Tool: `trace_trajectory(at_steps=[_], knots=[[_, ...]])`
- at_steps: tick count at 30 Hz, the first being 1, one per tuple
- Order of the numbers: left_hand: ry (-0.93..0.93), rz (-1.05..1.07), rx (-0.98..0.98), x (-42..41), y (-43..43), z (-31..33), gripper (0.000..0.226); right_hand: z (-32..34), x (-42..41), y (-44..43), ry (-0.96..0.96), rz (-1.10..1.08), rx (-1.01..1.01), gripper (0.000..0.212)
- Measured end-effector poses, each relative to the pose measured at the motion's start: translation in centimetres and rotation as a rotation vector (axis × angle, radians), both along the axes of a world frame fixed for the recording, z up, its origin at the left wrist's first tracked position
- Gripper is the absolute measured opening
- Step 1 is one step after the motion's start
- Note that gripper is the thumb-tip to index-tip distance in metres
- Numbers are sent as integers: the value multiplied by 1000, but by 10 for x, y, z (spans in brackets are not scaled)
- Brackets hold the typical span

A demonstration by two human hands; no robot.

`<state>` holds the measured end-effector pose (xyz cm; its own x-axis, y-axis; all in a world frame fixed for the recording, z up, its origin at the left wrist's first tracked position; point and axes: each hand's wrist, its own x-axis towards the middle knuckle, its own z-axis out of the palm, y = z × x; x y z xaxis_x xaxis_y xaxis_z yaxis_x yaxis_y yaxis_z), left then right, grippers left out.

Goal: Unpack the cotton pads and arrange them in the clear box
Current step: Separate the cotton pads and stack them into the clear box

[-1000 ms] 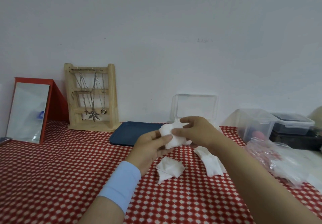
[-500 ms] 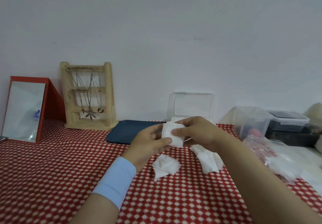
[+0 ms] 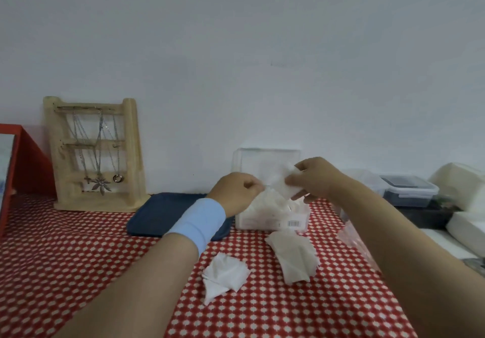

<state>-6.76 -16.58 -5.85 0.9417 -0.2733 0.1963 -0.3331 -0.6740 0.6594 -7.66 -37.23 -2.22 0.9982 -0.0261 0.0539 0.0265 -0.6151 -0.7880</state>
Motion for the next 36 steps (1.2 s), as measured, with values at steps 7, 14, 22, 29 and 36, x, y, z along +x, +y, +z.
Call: trace_trajectory(at_steps=[7, 14, 22, 29, 36], knots=[[94, -26, 410, 22, -38, -7, 45, -9, 24, -10, 20, -132, -173, 19], [26, -25, 534, 25, -43, -4, 31, -11, 25, -9, 36, -110, -440, 23], [39, -31, 515, 30, -35, -12, 38, -15, 30, 15, 93, -127, -922, 34], [78, -120, 370, 31, -26, -32, 44, -24, 39, 42, 198, -16, -907, 16], [71, -188, 376, 26, -19, -33, 61, -6, 32, 36, 513, 15, -434, 34]])
